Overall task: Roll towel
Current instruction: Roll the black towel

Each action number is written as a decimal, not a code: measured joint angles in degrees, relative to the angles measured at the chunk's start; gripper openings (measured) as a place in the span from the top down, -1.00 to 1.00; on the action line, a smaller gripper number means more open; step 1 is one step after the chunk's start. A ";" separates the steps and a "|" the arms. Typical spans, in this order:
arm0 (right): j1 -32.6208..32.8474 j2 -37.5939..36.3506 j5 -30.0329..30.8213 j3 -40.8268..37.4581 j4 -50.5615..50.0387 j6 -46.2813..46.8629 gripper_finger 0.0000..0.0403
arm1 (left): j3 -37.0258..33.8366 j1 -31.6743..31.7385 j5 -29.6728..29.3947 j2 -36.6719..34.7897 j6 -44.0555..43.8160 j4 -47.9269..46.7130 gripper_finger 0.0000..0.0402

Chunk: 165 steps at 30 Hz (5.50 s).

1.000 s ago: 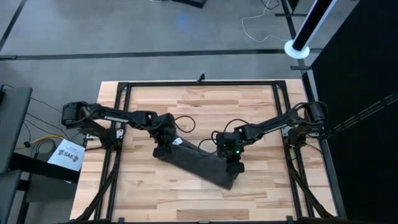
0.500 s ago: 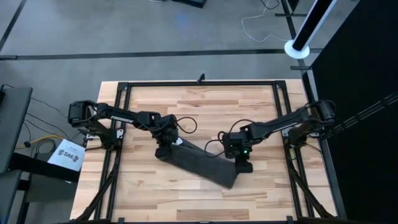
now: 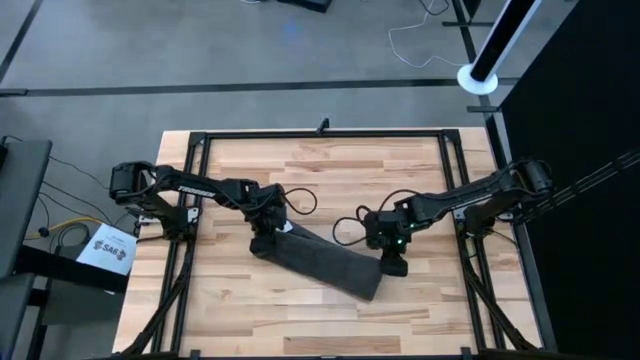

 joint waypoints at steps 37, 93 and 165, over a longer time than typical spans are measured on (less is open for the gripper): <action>11.04 15.09 9.76 8.02 13.09 25.91 0.78 | -0.16 -1.53 -2.77 -2.33 -8.20 -1.07 0.88; -8.55 11.47 -9.08 -3.51 10.39 -7.90 0.80 | -3.96 6.98 8.61 -0.98 -6.78 -0.70 0.88; -8.57 9.05 12.63 19.69 -17.30 -21.39 -0.27 | -1.16 1.58 -0.55 -13.25 -1.87 -13.70 0.88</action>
